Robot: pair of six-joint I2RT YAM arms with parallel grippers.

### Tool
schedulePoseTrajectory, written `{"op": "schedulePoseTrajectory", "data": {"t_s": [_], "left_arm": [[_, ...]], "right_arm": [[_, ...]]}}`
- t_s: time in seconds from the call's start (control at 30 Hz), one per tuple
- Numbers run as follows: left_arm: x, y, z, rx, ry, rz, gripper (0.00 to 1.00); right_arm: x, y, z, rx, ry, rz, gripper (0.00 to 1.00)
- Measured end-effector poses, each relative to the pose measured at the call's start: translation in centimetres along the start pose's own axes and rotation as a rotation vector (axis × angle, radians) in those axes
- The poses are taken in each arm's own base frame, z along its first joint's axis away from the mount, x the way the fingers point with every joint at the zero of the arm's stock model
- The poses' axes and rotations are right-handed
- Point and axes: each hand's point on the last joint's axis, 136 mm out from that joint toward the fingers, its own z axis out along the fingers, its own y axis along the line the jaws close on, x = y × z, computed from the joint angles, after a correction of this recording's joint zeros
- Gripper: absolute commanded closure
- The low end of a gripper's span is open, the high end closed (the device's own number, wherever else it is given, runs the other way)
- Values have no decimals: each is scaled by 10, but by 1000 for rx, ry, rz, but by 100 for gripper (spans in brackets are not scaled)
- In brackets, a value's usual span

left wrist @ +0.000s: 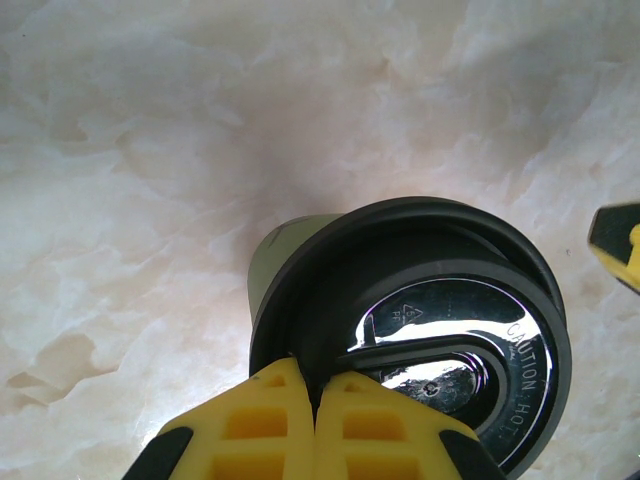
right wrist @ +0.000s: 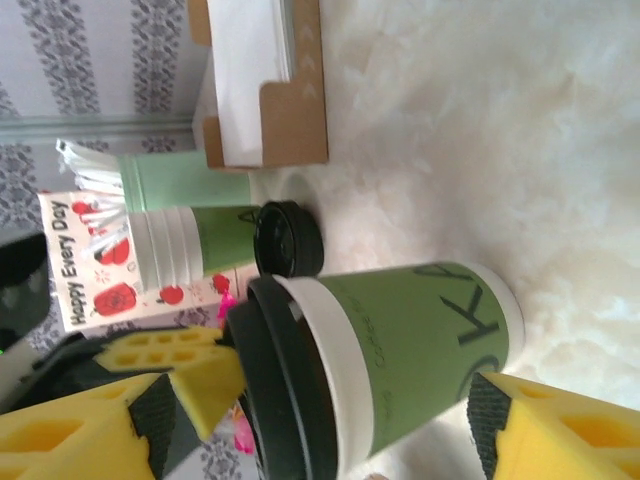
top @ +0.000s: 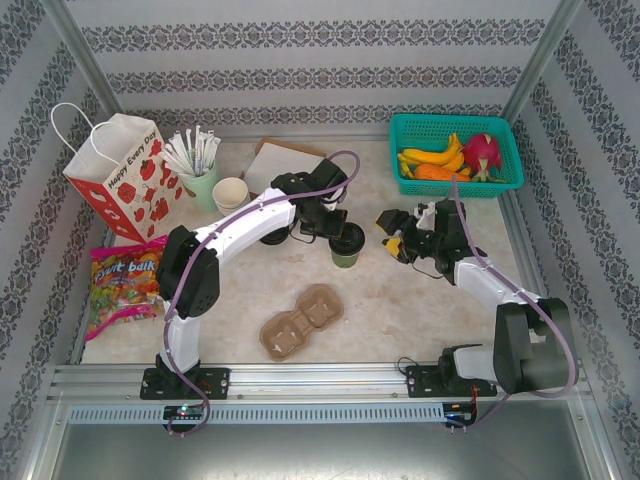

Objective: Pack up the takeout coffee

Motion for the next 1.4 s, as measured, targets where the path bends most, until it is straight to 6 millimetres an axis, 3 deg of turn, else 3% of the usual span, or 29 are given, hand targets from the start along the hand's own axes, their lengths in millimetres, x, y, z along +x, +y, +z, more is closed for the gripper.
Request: {"op": "schedulePoseTrajectory", "data": {"t_s": [0.3, 0.8, 1.03, 1.4], "left_arm": [[0, 0, 0, -2, 0, 1, 100], [-1, -1, 1, -2, -1, 2, 100], [-1, -1, 2, -3, 3, 2, 100], [-2, -2, 4, -10, 17, 1, 100]], "right_arm": [[14, -2, 5, -27, 92, -46, 44], [37, -11, 22, -30, 227, -44, 57], [34, -11, 24, -24, 223, -45, 66], [33, -17, 28, 3, 225, -72, 69]]}}
